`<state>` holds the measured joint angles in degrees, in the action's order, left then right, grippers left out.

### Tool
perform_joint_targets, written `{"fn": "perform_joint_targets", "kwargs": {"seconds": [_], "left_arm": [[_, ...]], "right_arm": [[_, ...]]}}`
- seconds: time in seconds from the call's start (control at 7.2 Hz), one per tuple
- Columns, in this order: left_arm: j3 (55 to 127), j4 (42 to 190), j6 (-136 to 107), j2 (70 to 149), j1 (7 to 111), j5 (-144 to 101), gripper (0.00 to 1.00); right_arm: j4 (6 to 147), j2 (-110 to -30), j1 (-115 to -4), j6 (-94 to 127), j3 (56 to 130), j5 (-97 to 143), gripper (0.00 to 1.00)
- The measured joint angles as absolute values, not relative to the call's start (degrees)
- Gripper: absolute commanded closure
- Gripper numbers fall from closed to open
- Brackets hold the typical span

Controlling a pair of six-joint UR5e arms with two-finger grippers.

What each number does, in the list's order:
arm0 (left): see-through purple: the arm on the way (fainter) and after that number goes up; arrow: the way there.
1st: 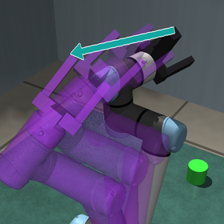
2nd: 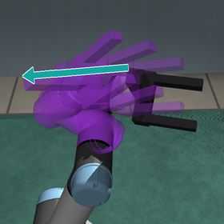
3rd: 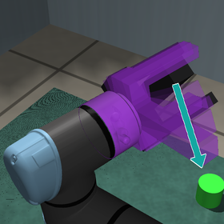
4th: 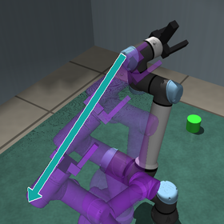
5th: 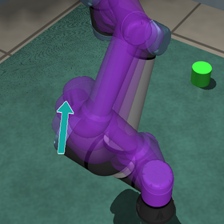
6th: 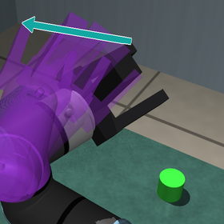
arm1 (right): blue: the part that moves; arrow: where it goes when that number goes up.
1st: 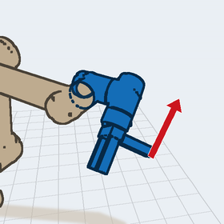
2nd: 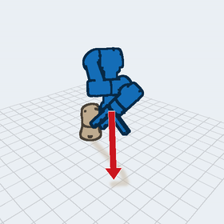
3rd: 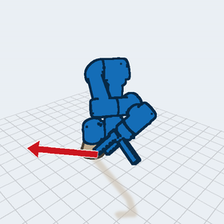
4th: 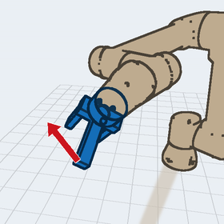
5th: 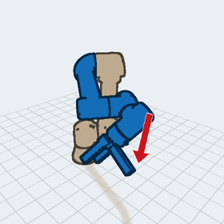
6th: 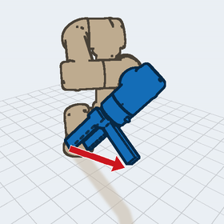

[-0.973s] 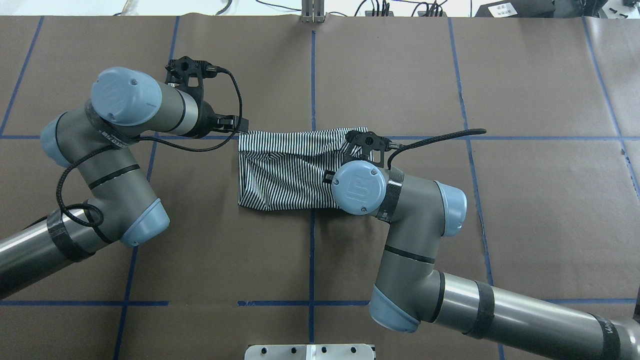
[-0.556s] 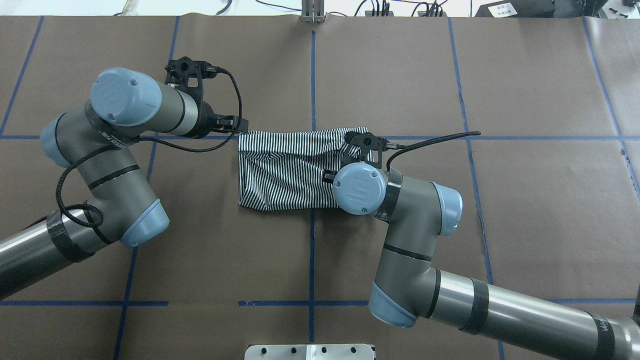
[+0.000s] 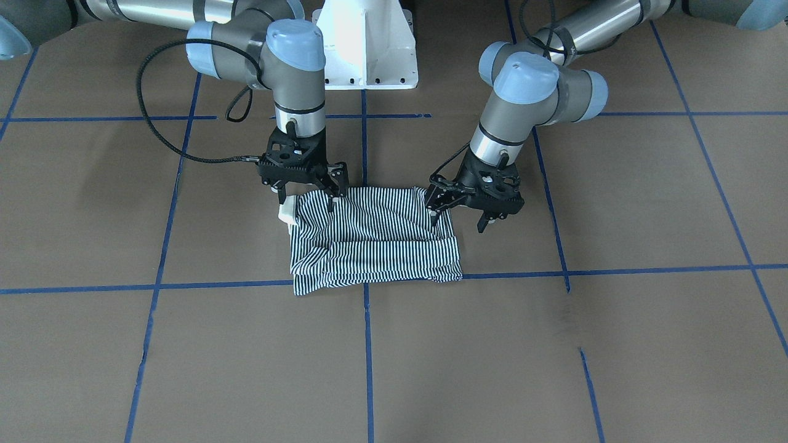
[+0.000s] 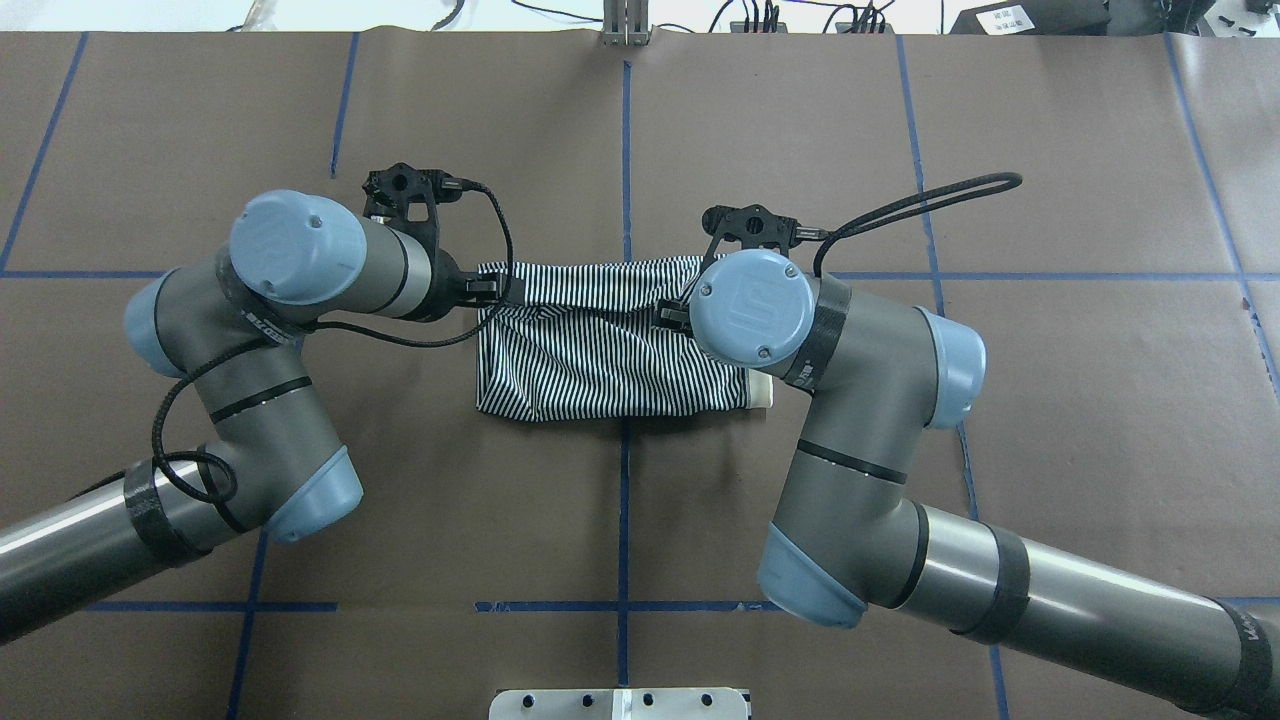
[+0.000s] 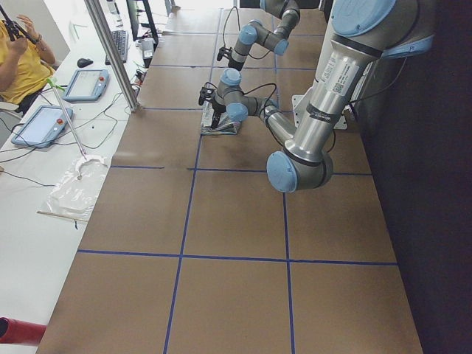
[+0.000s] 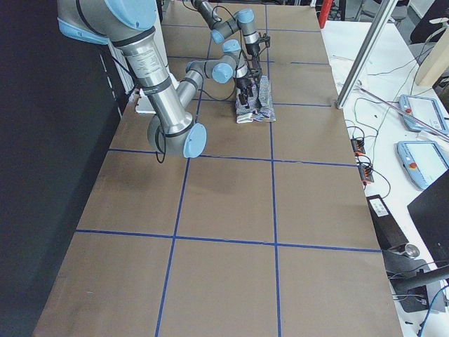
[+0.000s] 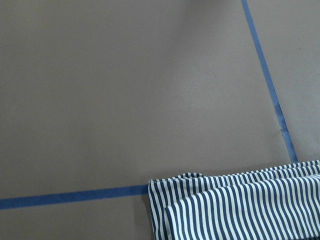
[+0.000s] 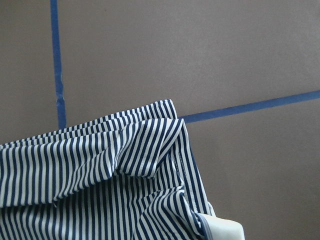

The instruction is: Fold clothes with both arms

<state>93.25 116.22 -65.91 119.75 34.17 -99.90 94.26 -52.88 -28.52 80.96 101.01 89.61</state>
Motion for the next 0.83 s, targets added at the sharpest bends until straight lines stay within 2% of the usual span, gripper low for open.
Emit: {"fn": "perform_joint_targets", "kwargs": {"seconds": [0.28, 0.83], "left_arm": [[93.4, 115.9, -66.6, 119.3, 30.1, -95.6, 0.00], [93.9, 115.6, -63.3, 115.2, 28.9, -91.6, 0.00]], "right_arm": [[97.2, -53.2, -30.0, 79.3, 104.2, 91.5, 0.00], [97.6, -53.9, -30.2, 79.1, 104.8, 91.7, 0.00]]}}
